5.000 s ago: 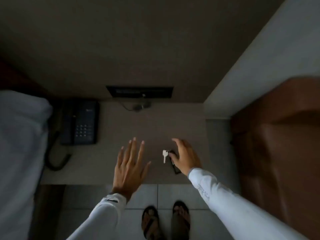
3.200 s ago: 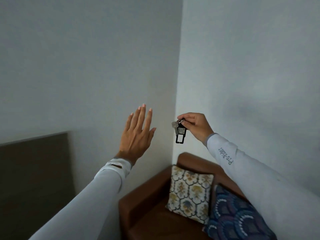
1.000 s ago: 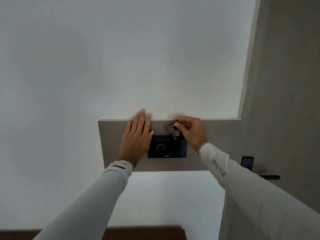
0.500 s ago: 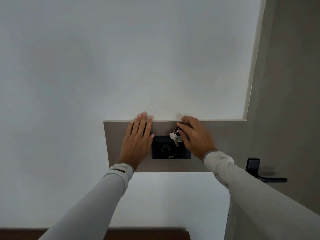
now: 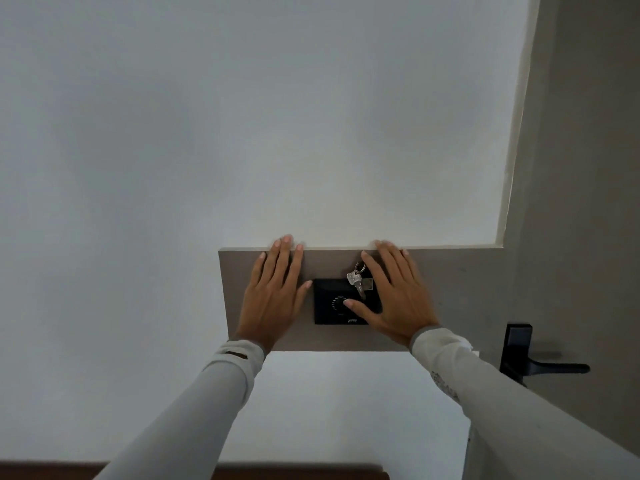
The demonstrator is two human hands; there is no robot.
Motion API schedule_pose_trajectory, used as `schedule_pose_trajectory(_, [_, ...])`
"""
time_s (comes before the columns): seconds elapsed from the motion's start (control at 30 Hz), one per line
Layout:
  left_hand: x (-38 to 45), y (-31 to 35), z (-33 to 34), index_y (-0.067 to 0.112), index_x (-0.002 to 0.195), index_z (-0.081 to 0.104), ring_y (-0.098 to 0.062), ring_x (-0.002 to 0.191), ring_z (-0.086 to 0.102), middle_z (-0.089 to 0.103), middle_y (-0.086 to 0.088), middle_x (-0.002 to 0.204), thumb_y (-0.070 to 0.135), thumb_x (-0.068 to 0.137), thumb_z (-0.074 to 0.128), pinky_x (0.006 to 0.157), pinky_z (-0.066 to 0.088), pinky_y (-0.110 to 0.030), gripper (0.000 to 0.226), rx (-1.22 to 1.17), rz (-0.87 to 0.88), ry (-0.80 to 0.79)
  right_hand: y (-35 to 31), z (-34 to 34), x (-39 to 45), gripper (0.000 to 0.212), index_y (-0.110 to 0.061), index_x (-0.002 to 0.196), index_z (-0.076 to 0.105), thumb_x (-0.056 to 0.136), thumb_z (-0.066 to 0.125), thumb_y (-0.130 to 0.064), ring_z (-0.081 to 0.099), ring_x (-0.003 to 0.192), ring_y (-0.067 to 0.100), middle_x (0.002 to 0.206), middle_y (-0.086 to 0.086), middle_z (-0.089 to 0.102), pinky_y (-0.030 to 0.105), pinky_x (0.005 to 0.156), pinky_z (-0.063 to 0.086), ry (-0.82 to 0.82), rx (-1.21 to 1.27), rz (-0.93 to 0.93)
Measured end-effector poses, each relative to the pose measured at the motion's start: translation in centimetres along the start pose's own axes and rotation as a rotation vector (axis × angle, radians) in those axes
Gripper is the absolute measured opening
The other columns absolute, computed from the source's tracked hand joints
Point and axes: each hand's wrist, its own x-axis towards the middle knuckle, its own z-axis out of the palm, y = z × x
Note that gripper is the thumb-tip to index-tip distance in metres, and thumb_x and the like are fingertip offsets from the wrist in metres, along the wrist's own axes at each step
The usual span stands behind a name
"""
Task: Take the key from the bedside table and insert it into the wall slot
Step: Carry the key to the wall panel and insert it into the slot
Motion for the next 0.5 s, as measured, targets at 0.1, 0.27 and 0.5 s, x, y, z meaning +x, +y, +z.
schedule_pose_trajectory(0.1, [-0.1, 0.2, 0.0, 0.009, 0.163, 0.018, -0.034, 0.159, 0.017, 0.018, -0.018, 0.172, 0.045, 0.109, 0.022, 0.128, 0.030, -0.053, 0.065, -0.014, -0.017, -0.026, 0.4, -0.3, -0.1, 0.089, -0.018, 0.141, 0.048, 0.082, 0.037, -0.084, 0.021, 0.153, 0.031, 0.163, 0.013, 0.029, 0.053, 0.125, 0.022, -0.052, -0.066, -0.027])
schedule_pose_trajectory(0.27, [0.2, 0.2, -0.7, 0.007, 0.161, 0.023, -0.037, 0.158, 0.021, 0.022, -0.021, 0.170, 0.044, 0.106, 0.021, 0.126, 0.033, -0.056, 0.067, -0.035, -0.009, -0.048, 0.4, -1.3, 0.2, 0.098, -0.019, 0.143, 0.044, 0.078, 0.029, -0.090, 0.019, 0.154, 0.030, 0.164, 0.013, 0.026, 0.056, 0.125, 0.019, -0.124, -0.115, -0.011])
schedule_pose_trajectory(0.5, [-0.6, 0.0, -1.7, 0.006, 0.160, 0.028, -0.037, 0.156, 0.024, 0.027, -0.022, 0.168, 0.043, 0.106, 0.023, 0.124, 0.035, -0.057, 0.066, 0.007, 0.019, -0.053, 0.1, -1.5, 0.4, 0.103, -0.019, 0.153, 0.030, 0.078, 0.025, -0.091, 0.016, 0.154, 0.032, 0.166, 0.014, 0.021, 0.056, 0.125, 0.018, -0.156, -0.120, 0.000])
